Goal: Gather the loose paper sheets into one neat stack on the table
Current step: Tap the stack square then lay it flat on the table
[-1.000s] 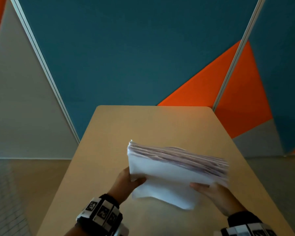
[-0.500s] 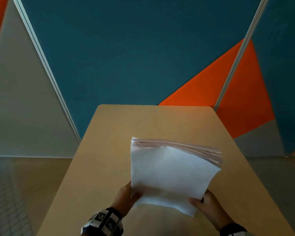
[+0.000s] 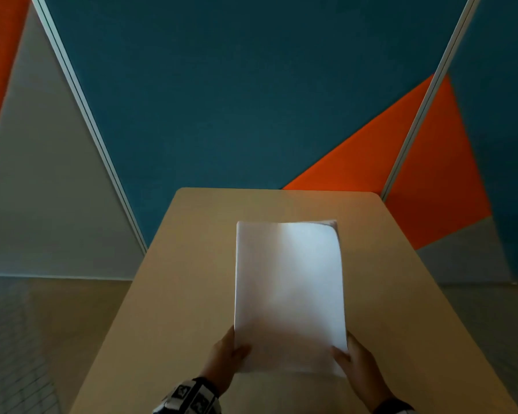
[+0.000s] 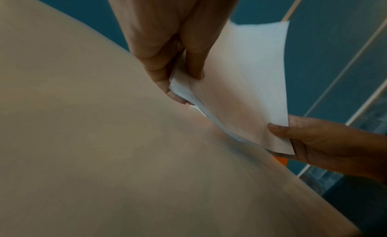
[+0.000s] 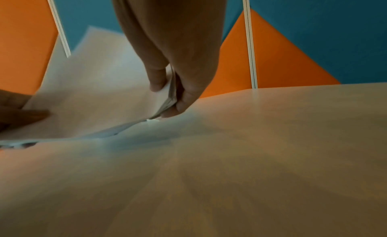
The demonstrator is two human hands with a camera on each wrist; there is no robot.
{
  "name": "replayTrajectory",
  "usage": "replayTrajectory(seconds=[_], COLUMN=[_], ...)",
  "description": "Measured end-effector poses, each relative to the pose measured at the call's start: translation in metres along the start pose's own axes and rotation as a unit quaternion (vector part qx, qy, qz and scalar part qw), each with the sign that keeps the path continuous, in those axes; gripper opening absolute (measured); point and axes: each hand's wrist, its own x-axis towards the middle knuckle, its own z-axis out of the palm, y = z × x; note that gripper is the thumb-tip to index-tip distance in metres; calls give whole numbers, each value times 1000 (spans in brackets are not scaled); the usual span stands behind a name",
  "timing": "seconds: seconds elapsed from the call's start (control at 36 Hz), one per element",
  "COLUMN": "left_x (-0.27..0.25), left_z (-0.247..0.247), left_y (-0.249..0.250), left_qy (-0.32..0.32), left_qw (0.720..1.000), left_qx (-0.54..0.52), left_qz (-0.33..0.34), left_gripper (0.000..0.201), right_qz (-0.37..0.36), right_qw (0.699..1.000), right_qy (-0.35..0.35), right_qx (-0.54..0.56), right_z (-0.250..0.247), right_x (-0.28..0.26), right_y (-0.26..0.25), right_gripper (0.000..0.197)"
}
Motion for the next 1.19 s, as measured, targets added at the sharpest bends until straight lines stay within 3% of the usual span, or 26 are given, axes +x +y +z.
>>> replayTrajectory(seconds=[0.11,0.14,0.31,0.42,0.56,0.58,0.67,0.72,0.86,1.19], left_x=[9,13,28,35,37,38,41,39,34,34], left_z=[1,1,0,6,10,11,12,13,14,7], left_y=[-1,-3,4,-5,-3,-3,-4,2,14,4], left_qy=[21,27,9,4,41,43,25,7,-9,-21], left_qw=[997,996,994,989,986,986,988,986,983,979], left_qx=[-72,-75,-35,-6,6,0,39,66,84,135], left_qz=[-30,-37,-105,-146,-161,-160,-149,-150,-166,-153], left_gripper=[83,84,27,35,24,28,65,75,69,69], right_qz=[24,31,92,171,170,159,141,146,158,161], right_qw=[999,999,994,982,985,987,987,983,978,978], right_qy=[-24,-28,-34,-40,-36,-29,-15,-22,-30,-40], right_qx=[26,34,55,69,12,-11,-79,-109,-136,-124], right_z=[-2,-2,4,12,19,20,22,25,29,25], right_x=[13,16,36,46,50,51,51,49,49,45], right_y=[-5,-6,-14,-9,-8,-8,-10,-14,-19,-11], right_gripper=[44,44,46,49,49,52,59,58,50,58])
